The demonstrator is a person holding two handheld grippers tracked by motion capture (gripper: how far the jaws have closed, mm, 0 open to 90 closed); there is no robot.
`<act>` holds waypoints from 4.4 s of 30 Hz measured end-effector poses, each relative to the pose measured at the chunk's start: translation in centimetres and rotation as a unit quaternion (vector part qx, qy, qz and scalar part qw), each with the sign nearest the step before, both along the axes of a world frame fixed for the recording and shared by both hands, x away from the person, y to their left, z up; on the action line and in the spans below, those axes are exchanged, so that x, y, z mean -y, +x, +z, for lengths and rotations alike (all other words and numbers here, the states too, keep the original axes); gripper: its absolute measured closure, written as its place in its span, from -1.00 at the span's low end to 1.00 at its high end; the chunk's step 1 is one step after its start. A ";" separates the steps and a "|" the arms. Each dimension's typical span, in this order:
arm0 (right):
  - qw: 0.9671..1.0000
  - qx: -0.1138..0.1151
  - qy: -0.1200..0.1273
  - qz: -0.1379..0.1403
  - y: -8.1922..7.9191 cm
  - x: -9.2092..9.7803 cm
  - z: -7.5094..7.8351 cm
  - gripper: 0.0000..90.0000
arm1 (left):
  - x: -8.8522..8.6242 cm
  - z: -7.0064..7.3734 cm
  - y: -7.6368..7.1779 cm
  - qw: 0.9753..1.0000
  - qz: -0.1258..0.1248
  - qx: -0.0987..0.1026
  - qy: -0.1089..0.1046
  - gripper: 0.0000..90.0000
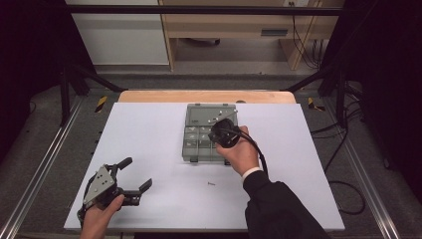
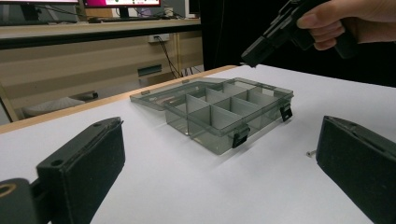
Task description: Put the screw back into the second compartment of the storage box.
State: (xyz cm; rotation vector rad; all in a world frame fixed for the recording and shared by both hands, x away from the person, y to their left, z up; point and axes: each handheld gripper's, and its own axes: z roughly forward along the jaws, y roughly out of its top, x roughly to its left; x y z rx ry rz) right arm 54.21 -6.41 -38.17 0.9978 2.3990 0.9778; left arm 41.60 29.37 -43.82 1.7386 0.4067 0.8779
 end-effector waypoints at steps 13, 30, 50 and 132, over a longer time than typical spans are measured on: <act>0.999 0.024 0.018 -0.027 3.6 -0.8 -0.5 0.95 | 0.0 0.1 0.1 1.000 -0.004 0.001 0.003 -0.97; 0.999 0.017 0.025 -0.027 5.7 -1.8 -2.3 0.95 | 0.0 0.1 0.2 1.000 -0.003 0.001 0.003 -0.97; 0.999 0.006 0.012 -0.031 5.3 -2.1 -2.5 0.54 | 0.3 0.1 0.2 1.000 -0.007 0.001 0.005 -0.97; 0.980 -0.112 -0.112 0.122 -8.0 0.7 -4.6 -0.58 | 0.5 -0.3 0.0 1.000 -0.004 -0.006 0.020 -0.98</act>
